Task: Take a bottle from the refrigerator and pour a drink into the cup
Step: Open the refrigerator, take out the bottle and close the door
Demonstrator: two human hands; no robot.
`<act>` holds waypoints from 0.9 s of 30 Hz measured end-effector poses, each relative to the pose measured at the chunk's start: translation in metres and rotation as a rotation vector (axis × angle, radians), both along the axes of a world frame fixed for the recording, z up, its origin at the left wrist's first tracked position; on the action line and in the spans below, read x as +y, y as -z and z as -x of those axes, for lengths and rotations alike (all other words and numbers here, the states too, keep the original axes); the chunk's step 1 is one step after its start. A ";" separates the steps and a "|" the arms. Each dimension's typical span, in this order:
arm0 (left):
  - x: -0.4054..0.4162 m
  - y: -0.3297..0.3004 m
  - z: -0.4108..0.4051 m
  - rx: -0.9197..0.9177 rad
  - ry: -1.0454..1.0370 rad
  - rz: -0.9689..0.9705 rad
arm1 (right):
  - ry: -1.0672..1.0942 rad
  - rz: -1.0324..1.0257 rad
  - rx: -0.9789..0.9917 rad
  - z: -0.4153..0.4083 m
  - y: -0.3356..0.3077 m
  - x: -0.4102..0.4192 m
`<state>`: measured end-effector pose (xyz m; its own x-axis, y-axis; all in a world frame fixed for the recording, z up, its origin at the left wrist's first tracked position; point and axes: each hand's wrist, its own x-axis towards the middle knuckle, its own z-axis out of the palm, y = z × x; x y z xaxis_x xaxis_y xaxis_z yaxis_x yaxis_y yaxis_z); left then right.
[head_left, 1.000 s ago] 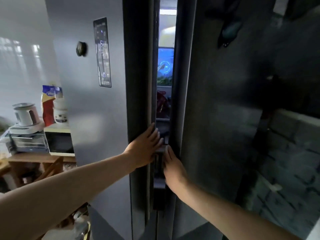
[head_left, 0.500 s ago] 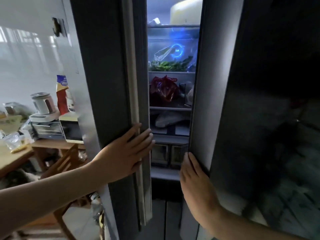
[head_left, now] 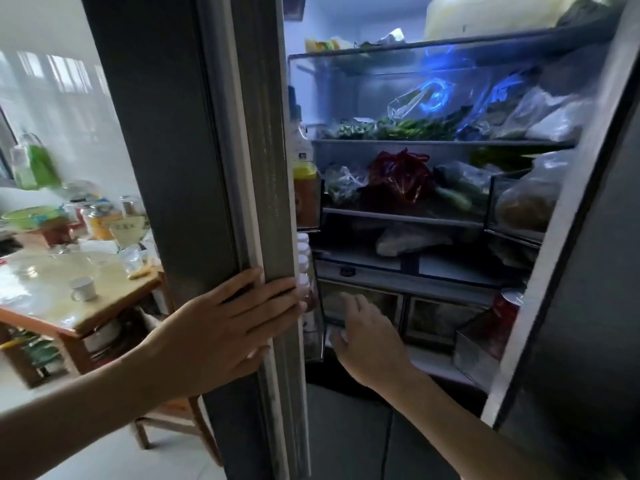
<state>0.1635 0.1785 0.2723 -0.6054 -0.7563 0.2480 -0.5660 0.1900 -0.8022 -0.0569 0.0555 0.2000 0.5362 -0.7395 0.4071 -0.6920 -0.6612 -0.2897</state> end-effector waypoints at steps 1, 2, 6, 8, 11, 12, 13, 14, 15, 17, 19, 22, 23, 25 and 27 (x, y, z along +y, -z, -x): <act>0.004 0.000 -0.006 -0.017 0.000 0.005 | -0.058 -0.017 -0.050 -0.010 -0.003 -0.001; 0.009 -0.001 -0.012 -0.034 -0.001 0.008 | -0.111 -0.021 -0.090 -0.021 -0.006 0.000; 0.028 -0.007 -0.028 -0.061 -0.028 0.014 | -0.239 -0.022 -0.168 -0.065 -0.021 0.003; 0.034 -0.008 -0.029 -0.067 -0.033 0.023 | -0.267 -0.030 -0.169 -0.083 -0.027 0.003; 0.037 -0.015 -0.031 -0.072 -0.064 0.057 | -0.295 -0.038 -0.131 -0.106 -0.029 0.001; 0.036 -0.019 -0.032 -0.070 -0.081 0.079 | -0.300 -0.049 -0.128 -0.111 -0.029 0.001; 0.035 -0.022 -0.033 -0.071 -0.098 0.099 | -0.302 -0.067 -0.127 -0.116 -0.028 0.002; 0.033 -0.025 -0.035 -0.074 -0.116 0.113 | -0.303 -0.085 -0.131 -0.119 -0.027 0.004; 0.030 -0.026 -0.037 -0.080 -0.133 0.122 | -0.304 -0.101 -0.134 -0.122 -0.025 0.007; 0.025 -0.025 -0.042 -0.090 -0.164 0.133 | -0.322 -0.104 -0.120 -0.127 -0.020 0.011; 0.022 -0.021 -0.047 -0.083 -0.180 0.139 | -0.344 -0.116 -0.125 -0.130 -0.018 0.013; 0.021 -0.017 -0.051 -0.070 -0.164 0.154 | -0.355 -0.127 -0.148 -0.131 -0.025 0.015; 0.021 -0.016 -0.053 -0.059 -0.151 0.154 | -0.347 -0.123 -0.164 -0.130 -0.028 0.017; 0.020 -0.014 -0.055 -0.043 -0.128 0.151 | -0.337 -0.080 -0.241 -0.123 -0.036 0.023; 0.017 -0.014 -0.054 -0.025 -0.111 0.161 | -0.332 -0.017 -0.332 -0.112 -0.046 0.027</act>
